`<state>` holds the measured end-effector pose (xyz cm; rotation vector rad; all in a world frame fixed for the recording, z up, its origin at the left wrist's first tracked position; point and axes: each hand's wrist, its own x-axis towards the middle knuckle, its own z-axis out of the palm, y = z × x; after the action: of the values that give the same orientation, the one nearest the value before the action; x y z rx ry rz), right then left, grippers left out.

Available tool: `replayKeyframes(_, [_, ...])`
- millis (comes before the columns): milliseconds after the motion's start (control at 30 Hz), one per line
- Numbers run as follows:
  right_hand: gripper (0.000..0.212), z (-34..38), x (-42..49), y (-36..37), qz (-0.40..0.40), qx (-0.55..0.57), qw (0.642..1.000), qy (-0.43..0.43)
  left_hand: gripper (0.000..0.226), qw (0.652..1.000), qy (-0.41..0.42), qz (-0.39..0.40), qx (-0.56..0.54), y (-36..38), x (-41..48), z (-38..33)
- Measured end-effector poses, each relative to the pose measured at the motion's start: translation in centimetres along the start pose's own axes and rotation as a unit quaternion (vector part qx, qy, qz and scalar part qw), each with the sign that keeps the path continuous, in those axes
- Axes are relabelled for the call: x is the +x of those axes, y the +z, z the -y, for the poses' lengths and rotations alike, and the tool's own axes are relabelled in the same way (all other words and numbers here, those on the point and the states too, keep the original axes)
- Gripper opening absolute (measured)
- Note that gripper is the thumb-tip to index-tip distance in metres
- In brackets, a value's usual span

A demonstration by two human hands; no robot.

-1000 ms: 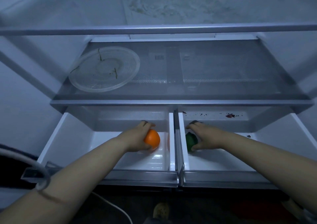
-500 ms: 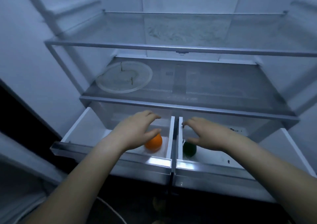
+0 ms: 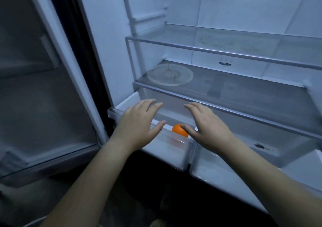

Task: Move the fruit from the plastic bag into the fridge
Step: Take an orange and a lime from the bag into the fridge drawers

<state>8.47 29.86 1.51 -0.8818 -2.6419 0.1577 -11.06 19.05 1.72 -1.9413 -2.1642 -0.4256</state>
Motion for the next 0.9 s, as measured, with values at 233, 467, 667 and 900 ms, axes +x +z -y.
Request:
replayKeyframes(233, [0.062, 6.9, 1.1, 2.0, 0.025, 0.012, 0.995, -0.095, 0.066, 0.993, -0.103, 0.001, 0.063, -3.4, -7.5, 2.8])
replayKeyframes(467, [0.062, 15.4, 3.4, 3.3, 0.041, 0.033, 0.976, -0.211, 0.065, 0.972, -0.211, -0.003, 0.101, -6.9, -14.5, 6.8])
replayKeyframes(667, [0.066, 23.4, 5.3, 4.9, 0.054, 0.039, 0.955, -0.289, 0.061, 0.946, -0.299, -0.010, 0.126, -9.4, -20.2, 10.5])
replayKeyframes(900, [0.067, 33.3, 6.5, 7.7, 0.096, 0.047, 0.927, -0.359, 0.060, 0.915, -0.379, -0.016, 0.138, -11.7, -26.4, 15.4])
